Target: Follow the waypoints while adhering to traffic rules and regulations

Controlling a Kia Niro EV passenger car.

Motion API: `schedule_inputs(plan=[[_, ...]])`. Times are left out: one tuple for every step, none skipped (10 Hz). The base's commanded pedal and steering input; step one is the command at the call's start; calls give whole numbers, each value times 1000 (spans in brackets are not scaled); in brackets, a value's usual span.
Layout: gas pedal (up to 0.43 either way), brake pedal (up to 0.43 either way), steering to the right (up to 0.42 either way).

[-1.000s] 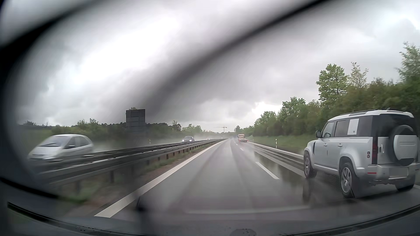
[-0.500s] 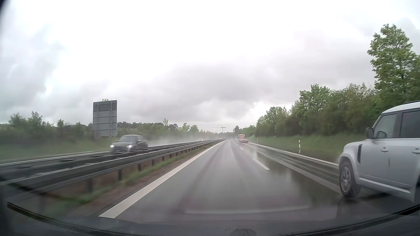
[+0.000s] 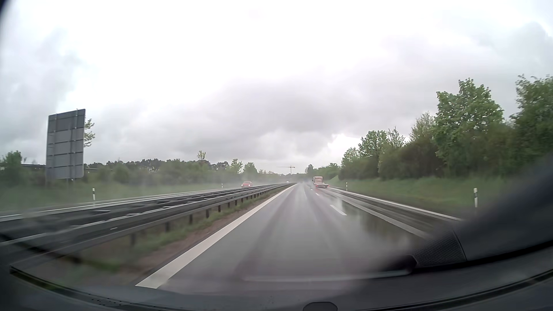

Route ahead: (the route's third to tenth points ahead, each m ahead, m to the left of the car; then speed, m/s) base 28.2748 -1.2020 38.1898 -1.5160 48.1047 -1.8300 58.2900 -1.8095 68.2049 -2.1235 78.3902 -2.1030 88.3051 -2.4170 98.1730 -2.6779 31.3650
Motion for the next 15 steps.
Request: schedule_inputs(plan=[[350,0,3],[350,0,3],[350,0,4],[350,0,4],[350,0,5],[339,0,5],[339,0,5],[339,0,5],[339,0,5],[339,0,5],[331,0,4],[331,0,4],[331,0,4],[331,0,4],[319,0,3]])
